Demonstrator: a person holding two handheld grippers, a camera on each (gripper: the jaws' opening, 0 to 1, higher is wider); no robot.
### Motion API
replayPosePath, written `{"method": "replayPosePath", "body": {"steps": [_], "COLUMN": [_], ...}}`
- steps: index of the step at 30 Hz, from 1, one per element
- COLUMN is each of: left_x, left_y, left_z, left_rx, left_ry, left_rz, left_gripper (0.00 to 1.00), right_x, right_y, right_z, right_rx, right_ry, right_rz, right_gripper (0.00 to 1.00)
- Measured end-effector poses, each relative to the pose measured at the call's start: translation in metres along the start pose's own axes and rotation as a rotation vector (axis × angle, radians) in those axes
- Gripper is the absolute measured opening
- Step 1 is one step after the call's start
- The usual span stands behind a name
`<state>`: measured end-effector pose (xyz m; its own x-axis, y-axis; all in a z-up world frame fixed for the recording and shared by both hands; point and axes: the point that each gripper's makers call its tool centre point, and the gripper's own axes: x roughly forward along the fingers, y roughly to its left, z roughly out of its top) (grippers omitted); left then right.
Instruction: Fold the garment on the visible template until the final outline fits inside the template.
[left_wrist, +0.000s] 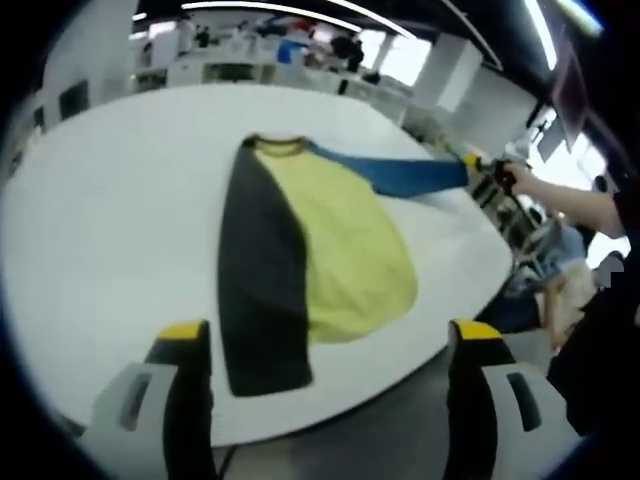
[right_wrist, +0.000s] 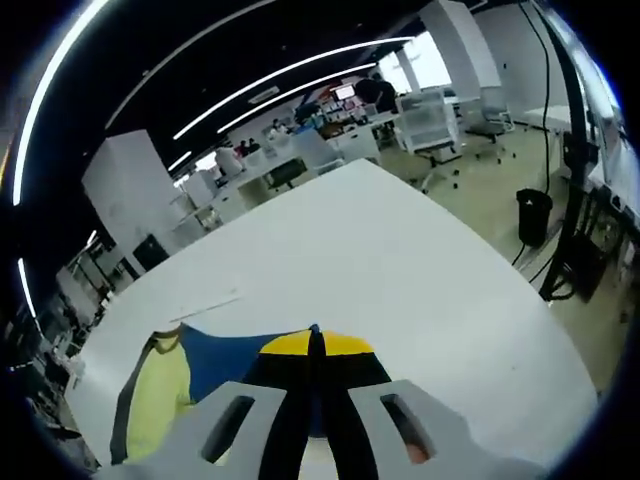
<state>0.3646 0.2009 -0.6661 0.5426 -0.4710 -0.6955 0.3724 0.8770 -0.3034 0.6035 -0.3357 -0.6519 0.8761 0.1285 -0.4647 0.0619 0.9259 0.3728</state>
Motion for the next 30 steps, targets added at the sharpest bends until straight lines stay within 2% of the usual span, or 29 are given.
{"method": "replayPosePath", "body": {"steps": [10, 20, 30], "left_x": [0.014, 0.022, 0.029], "left_y": [0.001, 0.002, 0.006], "left_z": [-0.002, 0.000, 0.002], "left_rx": [-0.002, 0.007, 0.016], "left_ry": [0.030, 0.053, 0.077], "left_rz": [0.000, 0.011, 0.028], "left_gripper": [0.93, 0.93, 0.91], "right_x": [0.018, 0.037, 0.052], "right_y": [-0.014, -0.039, -0.054], "right_z": [-0.004, -0.018, -0.027], "right_rx": [-0.019, -0.043, -0.050], "right_ry": [0.030, 0.084, 0.111], "right_rz": [-0.013, -0.052, -0.062], "right_gripper": [0.01, 0.01, 0.01]}}
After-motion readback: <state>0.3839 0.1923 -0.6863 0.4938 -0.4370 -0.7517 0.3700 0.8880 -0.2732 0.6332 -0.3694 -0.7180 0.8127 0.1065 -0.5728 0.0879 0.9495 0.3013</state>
